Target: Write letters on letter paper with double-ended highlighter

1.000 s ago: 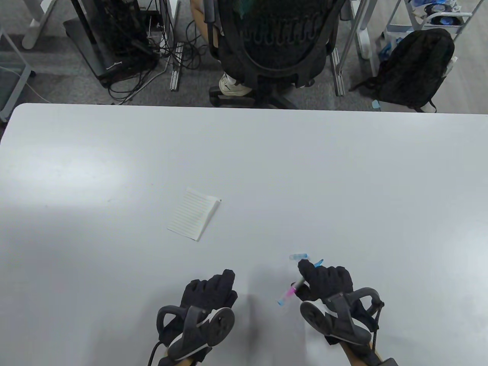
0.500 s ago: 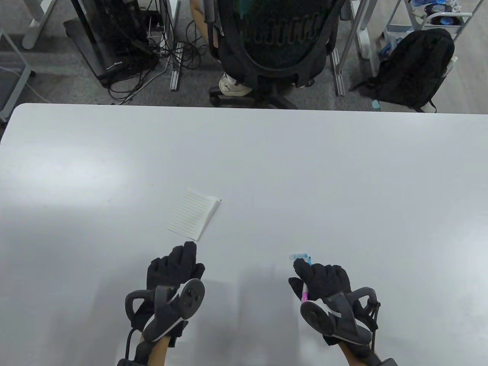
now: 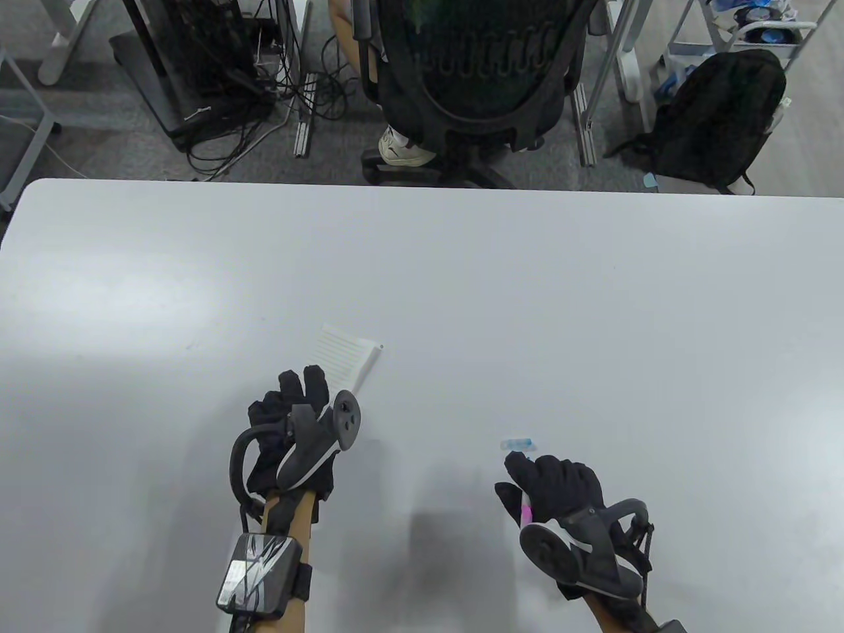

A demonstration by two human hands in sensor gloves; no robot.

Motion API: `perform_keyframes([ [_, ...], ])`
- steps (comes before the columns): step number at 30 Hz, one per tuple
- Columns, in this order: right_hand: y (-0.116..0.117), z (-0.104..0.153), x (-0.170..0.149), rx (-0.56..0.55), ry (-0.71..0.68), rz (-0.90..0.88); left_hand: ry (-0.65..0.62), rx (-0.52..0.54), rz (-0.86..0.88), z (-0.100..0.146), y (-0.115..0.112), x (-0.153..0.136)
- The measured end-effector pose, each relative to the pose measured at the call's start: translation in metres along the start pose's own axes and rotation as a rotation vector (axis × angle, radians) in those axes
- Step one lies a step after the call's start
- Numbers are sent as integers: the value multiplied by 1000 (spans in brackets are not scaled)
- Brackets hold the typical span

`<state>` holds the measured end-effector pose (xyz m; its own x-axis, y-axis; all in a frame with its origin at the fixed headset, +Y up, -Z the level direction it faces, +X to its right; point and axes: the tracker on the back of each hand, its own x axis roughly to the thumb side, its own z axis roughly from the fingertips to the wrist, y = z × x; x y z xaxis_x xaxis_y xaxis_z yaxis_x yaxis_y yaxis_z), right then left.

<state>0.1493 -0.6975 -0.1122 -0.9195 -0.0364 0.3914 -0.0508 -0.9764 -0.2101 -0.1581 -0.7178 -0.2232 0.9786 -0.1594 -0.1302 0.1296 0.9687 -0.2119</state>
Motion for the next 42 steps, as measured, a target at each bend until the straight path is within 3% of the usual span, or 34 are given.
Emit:
perform_keyframes([
  [6,1,-1,-5,0,14,-13,-13,-156,-37,-22,-4,10],
  [11,1,-2,-6,18,22,-33,-8,-179,-88,-30,-12,16],
  [26,2,-4,-3,33,19,-85,-61,13,-121,-21,-8,24],
  [30,2,-4,-4,35,20,-96,-50,119,-139,-13,1,16],
  [42,0,-3,-8,-9,22,-119,-229,361,-67,57,44,25],
])
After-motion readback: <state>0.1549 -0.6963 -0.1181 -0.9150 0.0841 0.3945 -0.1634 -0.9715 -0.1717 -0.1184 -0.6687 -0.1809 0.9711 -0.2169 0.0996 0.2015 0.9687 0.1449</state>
